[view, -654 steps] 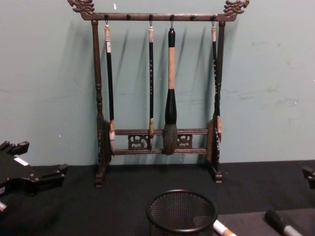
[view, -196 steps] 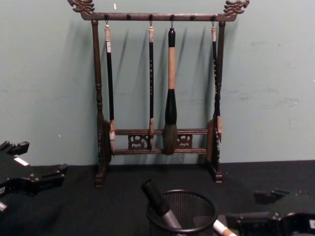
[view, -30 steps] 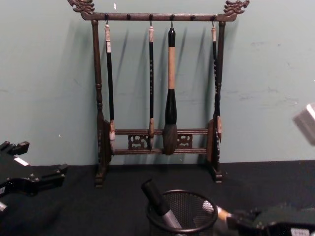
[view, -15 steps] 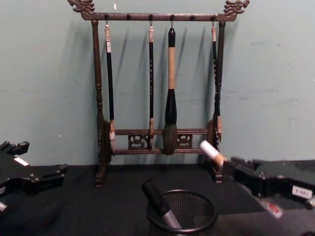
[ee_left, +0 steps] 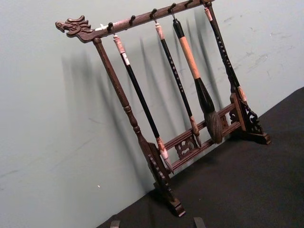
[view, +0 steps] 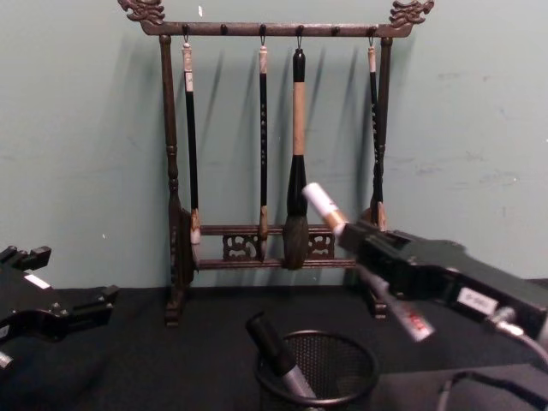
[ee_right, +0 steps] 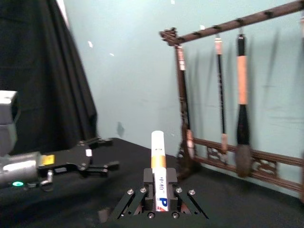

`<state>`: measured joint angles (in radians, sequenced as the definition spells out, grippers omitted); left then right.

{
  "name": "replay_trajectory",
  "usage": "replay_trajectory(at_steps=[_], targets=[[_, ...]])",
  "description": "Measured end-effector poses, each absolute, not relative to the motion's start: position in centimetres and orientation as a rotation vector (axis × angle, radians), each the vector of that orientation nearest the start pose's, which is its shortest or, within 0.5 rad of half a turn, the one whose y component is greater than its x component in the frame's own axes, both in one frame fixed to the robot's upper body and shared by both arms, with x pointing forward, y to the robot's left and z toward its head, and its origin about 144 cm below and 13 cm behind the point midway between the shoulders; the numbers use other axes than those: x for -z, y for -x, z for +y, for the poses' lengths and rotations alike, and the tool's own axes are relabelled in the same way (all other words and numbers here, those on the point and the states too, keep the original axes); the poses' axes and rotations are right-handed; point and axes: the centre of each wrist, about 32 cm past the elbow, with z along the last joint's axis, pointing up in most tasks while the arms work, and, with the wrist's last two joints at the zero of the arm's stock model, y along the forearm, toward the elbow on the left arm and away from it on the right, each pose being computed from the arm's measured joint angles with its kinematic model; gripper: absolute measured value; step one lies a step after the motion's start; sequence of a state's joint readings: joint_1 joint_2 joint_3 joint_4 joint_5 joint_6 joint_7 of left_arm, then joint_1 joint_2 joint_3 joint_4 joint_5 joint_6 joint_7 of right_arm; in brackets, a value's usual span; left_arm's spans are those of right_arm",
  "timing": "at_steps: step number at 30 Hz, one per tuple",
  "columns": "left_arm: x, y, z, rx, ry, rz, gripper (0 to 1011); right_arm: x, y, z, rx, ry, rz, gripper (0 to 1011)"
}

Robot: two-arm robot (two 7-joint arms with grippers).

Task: Pick up the water-based marker from the table and place it into the pen holder.

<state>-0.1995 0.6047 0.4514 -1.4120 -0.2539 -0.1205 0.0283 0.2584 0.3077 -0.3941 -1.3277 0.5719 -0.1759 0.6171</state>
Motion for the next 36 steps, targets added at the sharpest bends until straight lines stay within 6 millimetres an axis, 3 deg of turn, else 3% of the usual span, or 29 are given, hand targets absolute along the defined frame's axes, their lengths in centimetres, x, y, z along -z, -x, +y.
replay_trajectory(at_steps=[10, 36], targets=[[-114.0, -48.9, 31.0, -1.248, -0.304, -0.285, 1001, -112.6, -52.8, -20.2, 0.597, -0.233, 0.033, 168], [-114.0, -48.9, 31.0, -1.248, -0.304, -0.285, 1001, -111.0, -53.7, -18.9, 0.548, -0.173, 0.082, 168]])
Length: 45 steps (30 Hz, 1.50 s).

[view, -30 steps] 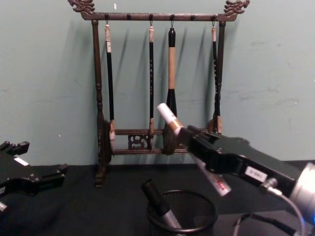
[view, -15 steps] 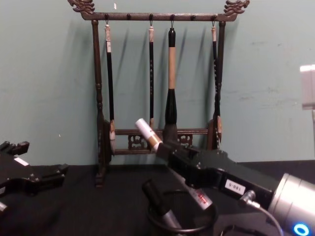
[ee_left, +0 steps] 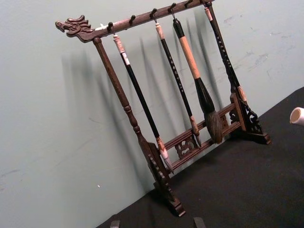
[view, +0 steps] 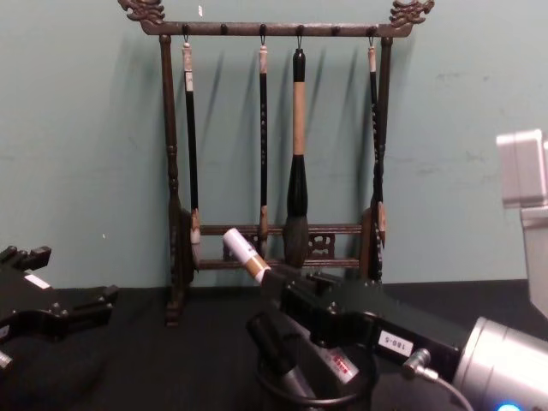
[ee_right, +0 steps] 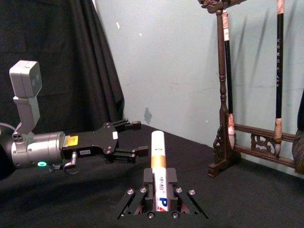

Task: Pick up the water-based marker from the table and place it into the pen holder.

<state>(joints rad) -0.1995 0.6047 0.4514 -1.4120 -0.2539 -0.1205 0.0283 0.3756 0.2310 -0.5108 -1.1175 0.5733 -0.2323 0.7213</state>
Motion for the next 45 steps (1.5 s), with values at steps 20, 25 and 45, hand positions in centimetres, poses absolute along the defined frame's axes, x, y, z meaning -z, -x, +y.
replay_trajectory(at_steps=[20, 25, 45], targets=[[-113.98, -48.86, 30.97, -1.248, -0.304, -0.285, 1001, -111.01, -53.64, -18.89, 0.551, -0.167, 0.078, 197], [-113.98, -48.86, 30.97, -1.248, -0.304, -0.285, 1001, -111.01, -53.63, -18.90, 0.551, -0.169, 0.078, 343], [-113.98, -48.86, 30.97, -1.248, -0.304, -0.285, 1001, -111.04, -53.64, -18.90, 0.551, -0.170, 0.078, 944]])
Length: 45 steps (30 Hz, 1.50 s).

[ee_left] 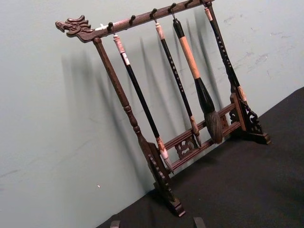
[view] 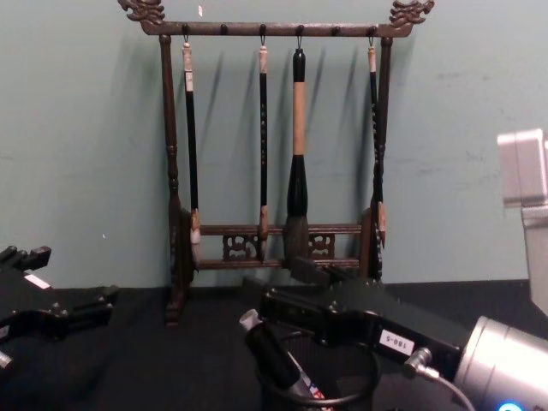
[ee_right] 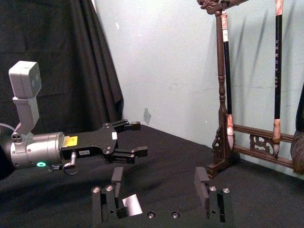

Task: Pick up the water-based marker from the table and place it into the pen holder.

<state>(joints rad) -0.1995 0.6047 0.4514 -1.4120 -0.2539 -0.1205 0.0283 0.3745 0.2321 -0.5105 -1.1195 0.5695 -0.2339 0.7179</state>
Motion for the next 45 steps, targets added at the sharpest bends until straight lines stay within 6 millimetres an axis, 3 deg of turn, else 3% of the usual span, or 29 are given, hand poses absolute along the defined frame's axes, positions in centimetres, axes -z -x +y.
replay_trajectory(at_steps=[2, 14, 24, 33, 45], targets=[[-114.0, -48.9, 31.0, -1.248, -0.305, -0.285, 1001, -111.0, -53.6, -18.9, 0.551, -0.170, 0.078, 1002], [-114.0, -48.9, 31.0, -1.248, -0.305, -0.285, 1001, -112.8, -53.3, -20.5, 0.622, -0.176, 0.034, 1002], [-114.0, -48.9, 31.0, -1.248, -0.304, -0.285, 1001, -114.6, -51.8, -24.2, 0.835, -0.097, -0.022, 1002], [-114.0, -48.9, 31.0, -1.248, -0.304, -0.285, 1001, -113.9, -50.6, -26.5, 0.980, -0.012, -0.060, 1002], [-114.0, -48.9, 31.0, -1.248, -0.305, -0.285, 1001, -112.4, -49.6, -27.3, 1.044, 0.127, -0.154, 1002]])
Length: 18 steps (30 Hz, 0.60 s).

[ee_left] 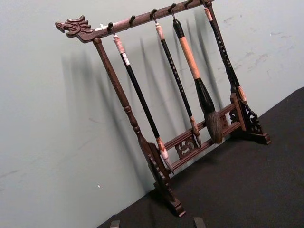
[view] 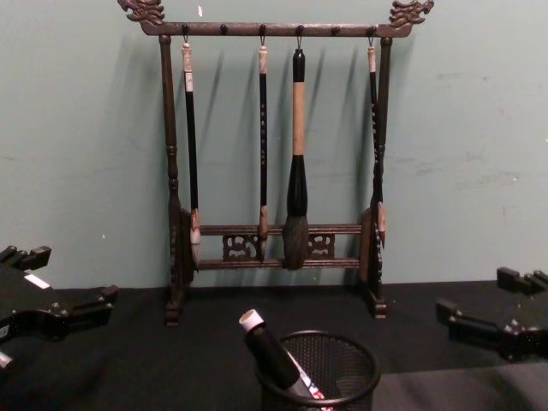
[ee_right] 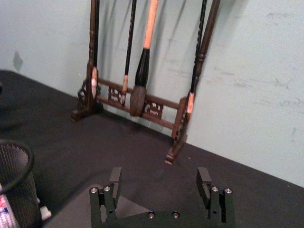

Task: Pick up the water-based marker from the table and place it into the pen holder.

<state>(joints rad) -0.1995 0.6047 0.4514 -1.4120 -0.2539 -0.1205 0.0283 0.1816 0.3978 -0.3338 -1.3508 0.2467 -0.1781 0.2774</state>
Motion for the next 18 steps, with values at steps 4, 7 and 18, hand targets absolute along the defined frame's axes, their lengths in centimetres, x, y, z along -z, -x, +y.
replay_trajectory(at_steps=[4, 7, 18], targets=[[-113.98, -48.86, 30.97, -1.248, -0.304, -0.285, 1001, -111.90, -49.42, -27.40, 1.051, 0.162, -0.180, 1002], [-113.98, -48.86, 30.97, -1.248, -0.305, -0.285, 1001, -111.65, -49.38, -27.36, 1.052, 0.176, -0.196, 1002], [-113.98, -48.86, 30.97, -1.248, -0.304, -0.285, 1001, -111.53, -49.37, -27.31, 1.051, 0.180, -0.203, 1002]])
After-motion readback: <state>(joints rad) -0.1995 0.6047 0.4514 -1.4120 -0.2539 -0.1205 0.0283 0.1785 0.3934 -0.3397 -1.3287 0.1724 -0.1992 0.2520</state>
